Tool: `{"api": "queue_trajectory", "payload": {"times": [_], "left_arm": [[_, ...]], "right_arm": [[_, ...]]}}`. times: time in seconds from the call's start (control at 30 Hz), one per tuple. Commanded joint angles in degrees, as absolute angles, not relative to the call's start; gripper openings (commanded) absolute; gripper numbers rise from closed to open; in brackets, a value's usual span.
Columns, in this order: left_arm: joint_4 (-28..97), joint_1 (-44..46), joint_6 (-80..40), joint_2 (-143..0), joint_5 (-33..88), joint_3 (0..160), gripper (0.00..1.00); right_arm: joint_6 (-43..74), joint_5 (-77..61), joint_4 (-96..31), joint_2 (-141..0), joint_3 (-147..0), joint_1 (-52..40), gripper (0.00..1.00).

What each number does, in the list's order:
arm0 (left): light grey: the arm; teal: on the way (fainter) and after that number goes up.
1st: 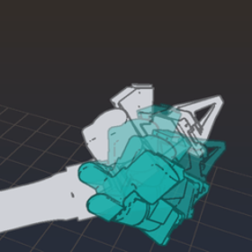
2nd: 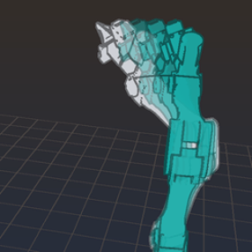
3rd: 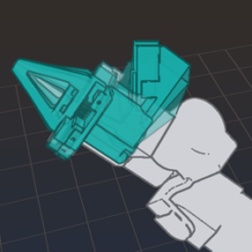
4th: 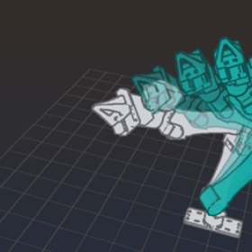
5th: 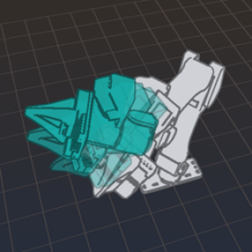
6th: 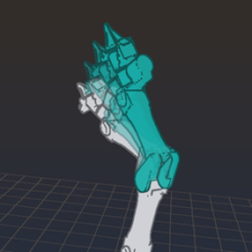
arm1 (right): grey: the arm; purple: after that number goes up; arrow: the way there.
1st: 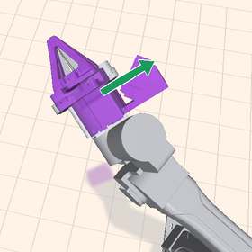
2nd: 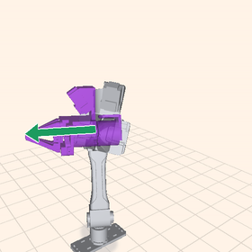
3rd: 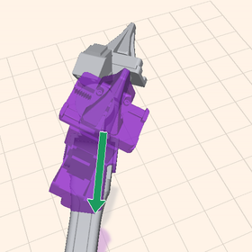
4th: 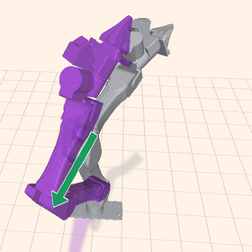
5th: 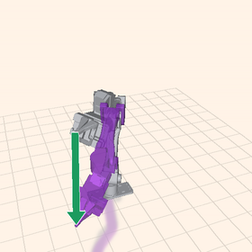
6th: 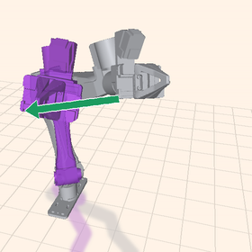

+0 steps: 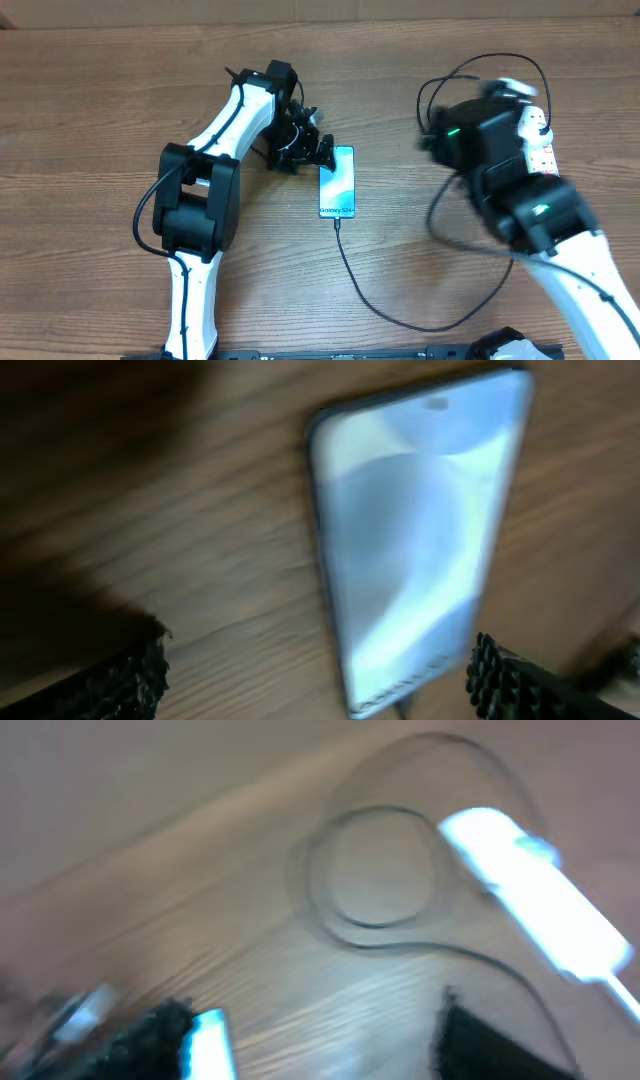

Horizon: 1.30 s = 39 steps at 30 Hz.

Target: Plug charger to phone and switch on socket

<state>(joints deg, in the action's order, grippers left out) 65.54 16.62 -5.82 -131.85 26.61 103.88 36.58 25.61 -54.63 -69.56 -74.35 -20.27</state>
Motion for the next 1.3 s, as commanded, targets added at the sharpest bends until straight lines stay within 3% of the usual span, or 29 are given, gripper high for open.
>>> {"api": "queue_trajectory", "payload": {"times": [0.0,0.07,0.2,0.47,0.77,1.27], "left_arm": [[65.73,15.27,-10.31,-125.49,12.56,102.06,1.00],[65.78,15.29,-10.81,-119.63,9.89,102.06,1.00],[66.17,15.38,-10.81,-106.56,3.60,102.06,1.00],[67.53,15.29,-11.16,-82.85,-17.06,102.06,1.00],[67.44,15.29,-11.16,-74.76,-16.93,102.06,1.00],[67.55,15.29,-11.16,-74.19,-16.91,102.00,1.00]], "right_arm": [[39.27,22.04,-56.51,-69.93,-74.26,-8.01,0.51],[35.86,17.67,-56.25,-71.24,-74.26,-0.64,0.31],[34.37,9.39,-56.03,-76.34,-74.26,13.47,0.04],[33.19,0.23,-52.73,-92.55,-76.20,27.44,0.04],[29.45,-1.15,-52.53,-106.43,-84.64,28.25,0.04],[27.94,-6.76,-46.81,-115.04,-86.78,27.86,0.04]]}}
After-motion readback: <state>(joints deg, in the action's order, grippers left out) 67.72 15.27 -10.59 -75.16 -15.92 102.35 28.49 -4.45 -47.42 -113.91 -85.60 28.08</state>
